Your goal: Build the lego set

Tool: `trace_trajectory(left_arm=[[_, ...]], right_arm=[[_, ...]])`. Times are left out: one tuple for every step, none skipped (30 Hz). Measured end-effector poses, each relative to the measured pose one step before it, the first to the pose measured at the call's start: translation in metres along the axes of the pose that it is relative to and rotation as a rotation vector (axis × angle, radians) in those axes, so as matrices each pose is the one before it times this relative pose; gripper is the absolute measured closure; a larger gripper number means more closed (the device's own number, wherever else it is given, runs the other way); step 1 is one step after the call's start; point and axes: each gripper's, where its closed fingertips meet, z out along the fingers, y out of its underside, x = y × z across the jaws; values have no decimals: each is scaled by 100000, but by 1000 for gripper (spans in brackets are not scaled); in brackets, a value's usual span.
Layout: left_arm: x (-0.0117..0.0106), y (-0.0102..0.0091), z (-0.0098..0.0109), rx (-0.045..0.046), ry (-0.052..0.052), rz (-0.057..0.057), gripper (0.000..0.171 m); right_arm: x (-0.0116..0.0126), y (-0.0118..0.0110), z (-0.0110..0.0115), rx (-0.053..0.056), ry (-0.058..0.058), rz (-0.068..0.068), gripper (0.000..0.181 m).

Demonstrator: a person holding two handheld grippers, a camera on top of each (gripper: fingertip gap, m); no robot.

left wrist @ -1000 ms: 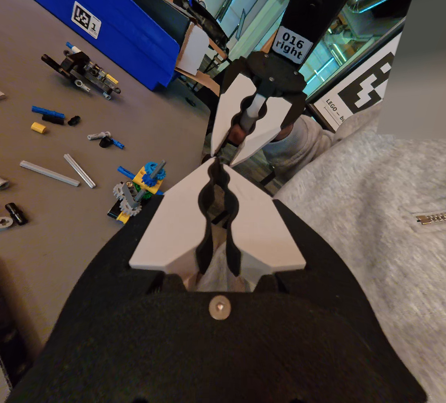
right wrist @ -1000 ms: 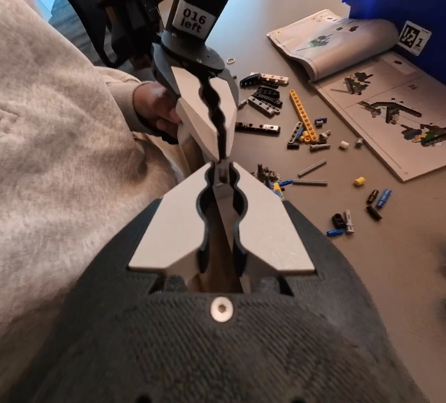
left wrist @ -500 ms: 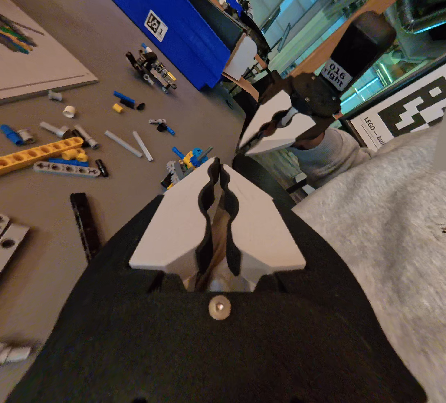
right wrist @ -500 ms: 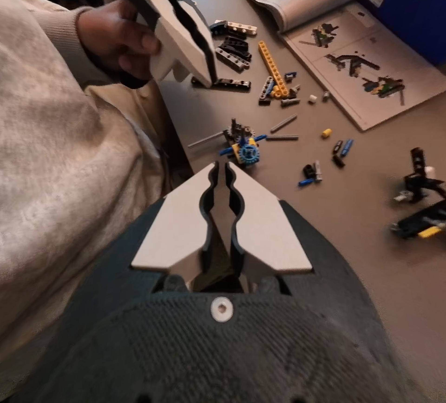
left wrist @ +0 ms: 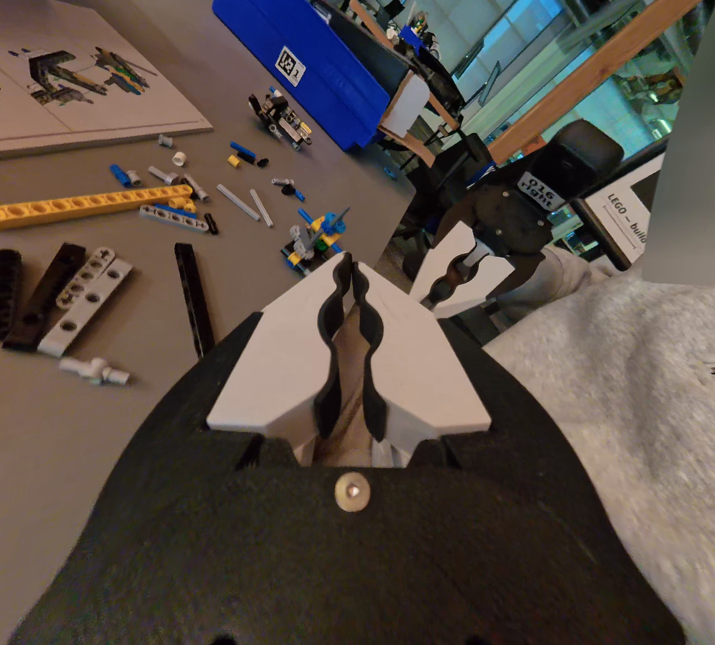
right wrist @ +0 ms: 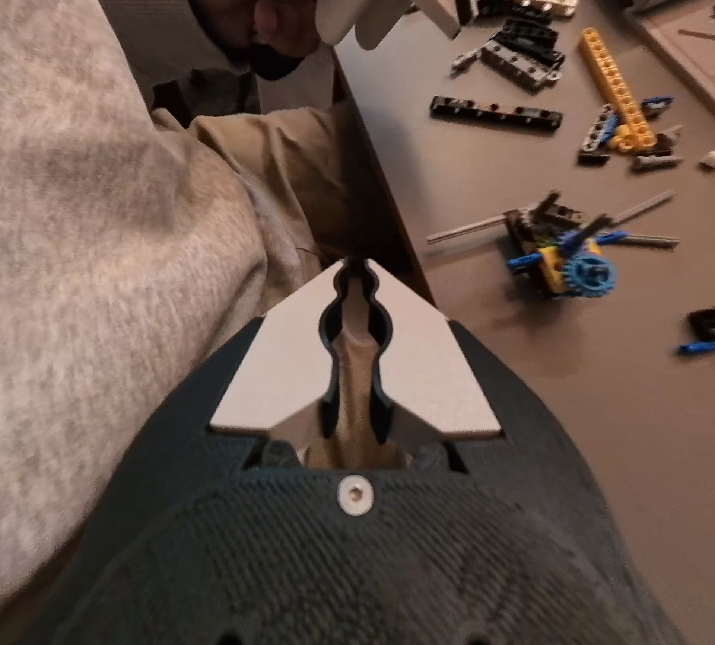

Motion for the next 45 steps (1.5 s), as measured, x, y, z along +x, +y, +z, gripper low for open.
trace_trajectory(left_arm=[[4,458,-276,-112,-907,109,171],[-9,420,-287,212,-764,-114,171],[73,355,-322,603,-402,-360,171],[156,303,-366,881,-7,-558,171],[176,299,-394,939,35,-561,171],[173,319,-399,822,-182,-410,171],[168,368,-409,763,-415,-160,171],[174,402,-395,591,-459,-58,171],[199,445,-390,544,-442,34,171],[194,431,-392,921,-606,342,171],[171,373,-399,1344,-793,502,171],[219,369,-384,1362,-418,307,171],[283,357,-363,1460,113,457,171],[224,371,-358,1491,-141,648,171],[141,426,-334,1083,-445,657,171],[66,461,-306,727,-689,589,171],[116,431,-277,651,-505,158,171],[234,334,-244,757,176,-131,171],[248,251,-194,770,340,-117,171],[203,157,-155,647,79,16,171],[197,-4,-116,720,2,-105,171],[288,-213,-90,953,626,197,171],[253,-278,-102,750,468,1062,171],[-4,-201,-129,74,-660,1582,171],[-140,-154,-175,-333,-1049,1587,171],[-165,-179,-232,-63,-964,1463,171],[-169,-243,-275,566,-831,1012,171],[-124,-302,-273,1042,-230,144,171],[-39,-287,-243,1318,463,-766,171],[15,-268,-207,1365,875,-1229,171],[40,-232,-172,1214,840,-1131,171],[41,-176,-149,892,623,-742,171],[56,-149,-122,533,402,-311,171],[62,-134,-113,406,248,-3,171],[59,-123,-97,448,219,71,171],[44,-92,-60,346,243,-42,171],[5,-58,-49,269,136,-186,171],[-25,-42,-28,241,94,-317,171],[-30,-16,-5,174,112,-355,171],[-15,11,8,83,113,-321,171],[17,25,23,20,184,-280,171],[18,56,54,-120,157,-170,171],[-17,111,89,-441,75,-119,171],[-26,177,124,-724,1,-107,171],[-63,222,176,-900,-102,-77,171]], right_arm=[[-587,353,442,-888,-154,-1026,177],[-670,412,524,-786,-566,-565,177],[-700,501,605,-845,-900,238,177],[-700,551,658,-725,-1045,1074,177],[-672,577,642,-642,-1066,1613,176],[-648,548,585,-341,-959,1547,176],[-566,473,515,196,-555,1242,175],[-454,406,490,490,-50,1013,173],[-355,366,507,502,221,820,172],[-249,362,565,295,461,939,169],[-198,382,652,-113,471,1066,166],[-105,418,731,-741,742,786,163],[39,548,856,-2025,1445,624,159],[22,696,960,-3729,1174,480,156],[22,824,1051,-5478,932,408,154],[79,921,1111,-6678,1139,332,151],[46,925,1156,-6749,781,-240,148],[-27,983,1144,-7008,372,-940,145],[-6,935,1014,-7203,883,-2024,143],[109,666,833,-6068,2106,-3186,142],[154,305,668,-4355,2629,-3725,140],[151,-33,533,-2957,2250,-3663,138],[155,-288,476,-1893,1732,-3311,137],[197,-375,502,-1280,1354,-3020,138],[252,-306,581,-1498,1152,-2593,139],[196,-196,677,-1979,385,-2178,140],[146,-151,693,-1952,-240,-1744,141],[143,-146,670,-1653,-235,-1249,142],[118,-33,610,-2017,-460,-954,144],[16,133,488,-2601,-1009,-660,147],[-32,-39,126,-1039,-1216,-229,149],[-75,-106,-111,36,-1371,371,159],[-154,0,-131,-3,-1526,588,159],[-178,-23,-190,623,-961,244,159],[-123,-128,-371,1627,95,15,159],[-125,-181,-600,1984,572,186,159],[-129,-224,-895,2121,1023,347,160],[-106,-263,-1252,2323,1786,220,160],[-116,-372,-1683,2841,2336,151,160],[-36,-576,-2132,3983,2981,454,160],[154,-757,-2528,5062,3624,1096,160],[514,-845,-2813,5522,4338,1946,160],[1058,-793,-2923,5565,5482,2701,160],[1742,-560,-2835,4909,6850,3323,160],[2459,-126,-2542,3436,8011,3879,160]])
